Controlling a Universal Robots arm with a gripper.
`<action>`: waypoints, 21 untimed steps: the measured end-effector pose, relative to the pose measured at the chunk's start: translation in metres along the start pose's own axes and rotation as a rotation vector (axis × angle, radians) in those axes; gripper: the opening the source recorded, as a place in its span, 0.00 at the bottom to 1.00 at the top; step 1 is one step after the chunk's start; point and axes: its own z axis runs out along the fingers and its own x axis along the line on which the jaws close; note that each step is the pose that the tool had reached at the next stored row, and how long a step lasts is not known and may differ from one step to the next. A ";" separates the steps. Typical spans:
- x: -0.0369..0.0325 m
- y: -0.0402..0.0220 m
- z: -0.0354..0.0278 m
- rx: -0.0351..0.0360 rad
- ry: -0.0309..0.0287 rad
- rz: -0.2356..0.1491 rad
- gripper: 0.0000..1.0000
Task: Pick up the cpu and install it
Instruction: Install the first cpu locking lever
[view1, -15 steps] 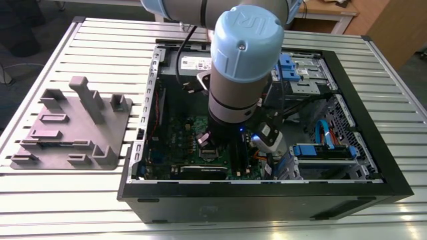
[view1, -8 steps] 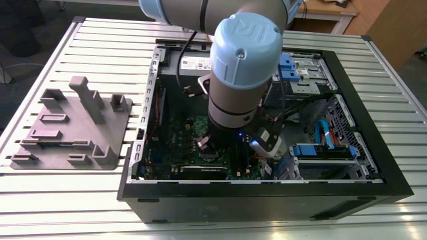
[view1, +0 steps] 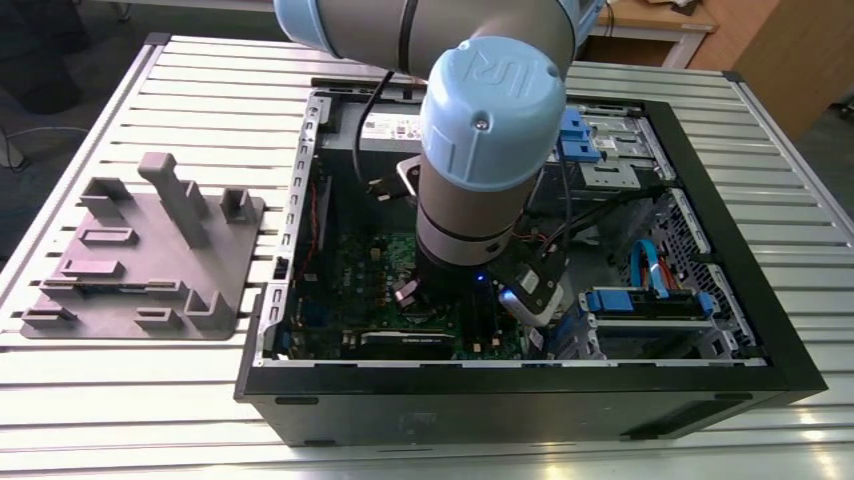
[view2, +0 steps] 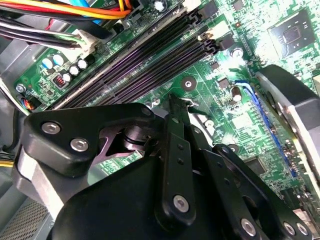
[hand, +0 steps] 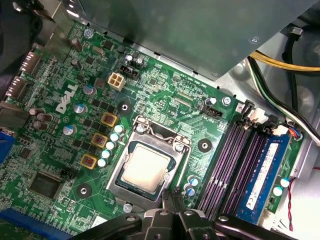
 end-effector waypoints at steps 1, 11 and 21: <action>0.0000 0.0000 0.0001 -0.0001 -0.0001 0.000 0.11; 0.0021 -0.0050 -0.0001 -0.0002 0.0000 0.000 0.11; 0.0014 -0.0062 0.0017 -0.0003 -0.0002 0.000 0.11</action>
